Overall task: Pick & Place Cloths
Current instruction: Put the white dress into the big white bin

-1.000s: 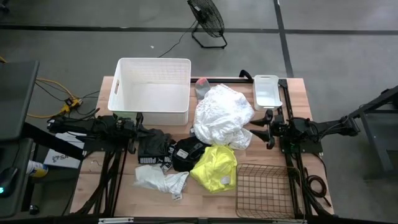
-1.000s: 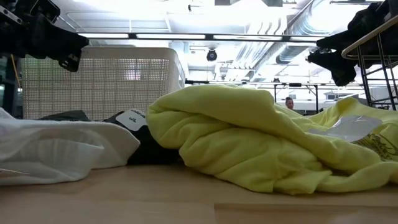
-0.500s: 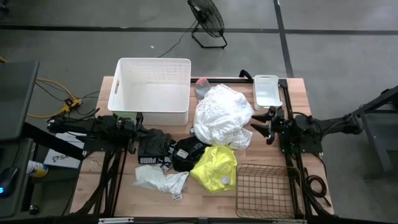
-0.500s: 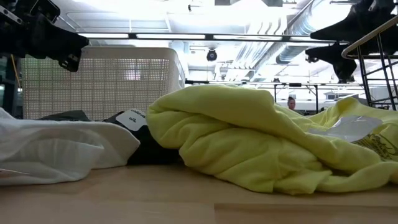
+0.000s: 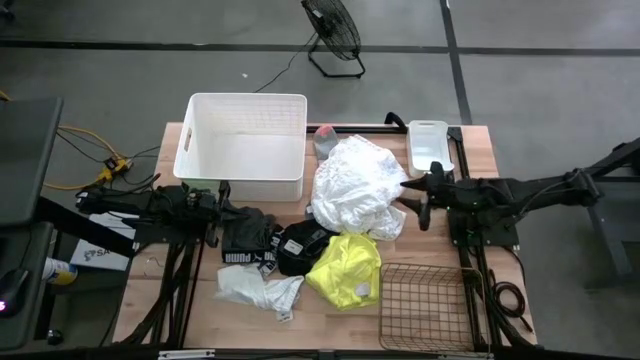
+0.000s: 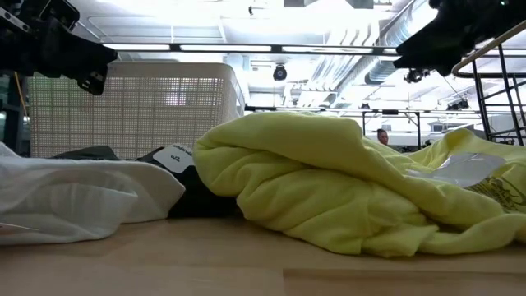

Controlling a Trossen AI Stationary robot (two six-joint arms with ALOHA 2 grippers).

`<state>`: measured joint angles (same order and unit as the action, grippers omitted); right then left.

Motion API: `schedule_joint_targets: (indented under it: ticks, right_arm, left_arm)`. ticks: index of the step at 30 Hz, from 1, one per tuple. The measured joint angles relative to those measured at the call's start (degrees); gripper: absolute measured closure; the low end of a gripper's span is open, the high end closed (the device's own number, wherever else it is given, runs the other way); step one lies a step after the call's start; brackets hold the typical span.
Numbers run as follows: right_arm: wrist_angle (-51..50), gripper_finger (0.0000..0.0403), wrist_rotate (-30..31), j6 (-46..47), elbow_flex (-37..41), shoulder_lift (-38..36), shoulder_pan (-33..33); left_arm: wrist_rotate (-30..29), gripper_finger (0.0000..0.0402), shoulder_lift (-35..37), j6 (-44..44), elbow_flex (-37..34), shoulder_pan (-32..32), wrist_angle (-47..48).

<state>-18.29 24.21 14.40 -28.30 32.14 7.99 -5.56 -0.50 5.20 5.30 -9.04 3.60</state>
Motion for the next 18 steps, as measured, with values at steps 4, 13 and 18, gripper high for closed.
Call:
schedule_joint_targets:
  ticks: [4,13,18]
  right_arm:
    - [-4.1,0.0192,-2.8,-5.1,-3.7,6.1,-2.7]
    - [-4.7,0.0192,-6.8,-24.3,-4.1,18.1,-8.5]
    - [-2.8,0.0188,-7.9,-28.7,-4.1,23.1,-8.5]
  left_arm:
    - [0.0,0.0391,0.0,0.0,0.0,0.0,0.0]
    - [0.0,0.0391,0.0,0.0,0.0,0.0,0.0]
    - [0.0,0.0391,0.0,0.0,0.0,0.0,0.0]
